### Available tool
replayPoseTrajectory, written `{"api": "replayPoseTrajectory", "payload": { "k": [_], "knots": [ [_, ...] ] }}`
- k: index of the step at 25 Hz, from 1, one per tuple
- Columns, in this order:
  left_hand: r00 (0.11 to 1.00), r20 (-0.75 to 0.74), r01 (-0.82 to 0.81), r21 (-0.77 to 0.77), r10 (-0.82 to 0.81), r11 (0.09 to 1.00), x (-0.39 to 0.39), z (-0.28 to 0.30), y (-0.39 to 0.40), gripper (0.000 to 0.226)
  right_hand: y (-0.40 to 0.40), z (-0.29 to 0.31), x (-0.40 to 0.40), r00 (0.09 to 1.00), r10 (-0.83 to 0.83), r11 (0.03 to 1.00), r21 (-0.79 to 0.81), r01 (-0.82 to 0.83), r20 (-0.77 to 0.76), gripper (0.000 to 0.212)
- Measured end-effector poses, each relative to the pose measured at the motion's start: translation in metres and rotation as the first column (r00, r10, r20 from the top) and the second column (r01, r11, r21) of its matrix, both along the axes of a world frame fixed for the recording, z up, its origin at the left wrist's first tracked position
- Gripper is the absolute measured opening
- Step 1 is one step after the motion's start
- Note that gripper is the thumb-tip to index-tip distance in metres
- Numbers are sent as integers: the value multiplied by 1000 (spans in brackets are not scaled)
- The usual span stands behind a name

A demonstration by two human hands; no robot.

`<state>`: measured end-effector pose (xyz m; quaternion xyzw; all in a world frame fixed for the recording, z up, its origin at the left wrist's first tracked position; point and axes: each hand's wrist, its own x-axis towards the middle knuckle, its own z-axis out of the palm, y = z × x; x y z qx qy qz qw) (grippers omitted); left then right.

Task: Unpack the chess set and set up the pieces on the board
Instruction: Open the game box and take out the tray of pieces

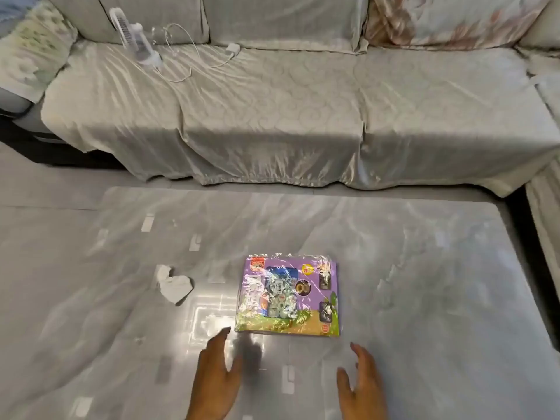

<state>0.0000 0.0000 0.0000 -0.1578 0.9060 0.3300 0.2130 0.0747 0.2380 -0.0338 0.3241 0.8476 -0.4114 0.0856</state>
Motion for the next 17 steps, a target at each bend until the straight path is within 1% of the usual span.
{"api": "replayPoseTrajectory", "payload": {
  "k": [1,2,3,4,5,7,8,9,10,11,13,14,15,16,17],
  "knots": [
    [992,-99,-75,30,77,997,-7,-35,8,52,-3,-33,-11,992,-44,998,31,48,-116,58],
    [984,-132,-115,55,121,992,-11,-64,14,51,-4,-56,-22,986,-82,996,31,87,-145,52],
    [968,-204,-122,110,143,986,-18,-86,21,47,-2,-79,-33,974,-95,995,6,99,-206,46],
    [941,-305,-118,112,147,987,-22,-109,27,44,-1,-104,-41,964,-108,992,37,120,-243,43],
    [904,-409,-86,114,126,990,-16,-137,28,45,-3,-127,-38,945,-52,990,109,92,-322,46],
    [800,-594,-80,34,84,996,-12,-170,24,51,-2,-147,-35,890,40,946,303,113,-454,59],
    [726,-684,-97,0,71,995,-13,-178,26,52,0,-154,-32,842,66,929,342,144,-535,60],
    [685,-725,-113,-13,68,994,-14,-187,28,51,2,-161,-33,815,60,938,313,152,-577,54],
    [655,-749,-140,7,98,990,-15,-193,27,50,4,-166,-32,796,19,955,248,165,-605,44],
    [627,-764,-155,75,157,985,-13,-198,26,47,3,-172,-29,769,-42,970,159,185,-638,38],
    [609,-727,-181,260,316,948,-4,-192,22,34,-4,-168,-21,711,-203,971,-48,233,-673,32],
    [622,-691,-198,318,369,927,-1,-193,20,24,-6,-166,-18,694,-280,955,-122,269,-663,28],
    [646,-657,-212,334,388,918,3,-194,17,13,-7,-168,-14,692,-334,938,-155,309,-641,22],
    [689,-619,-211,327,377,921,11,-190,13,6,-9,-163,-6,708,-355,932,-171,320,-610,18],
    [728,-593,-190,308,344,932,22,-185,7,5,-12,-159,5,739,-358,932,-173,317,-571,19]
  ]
}}
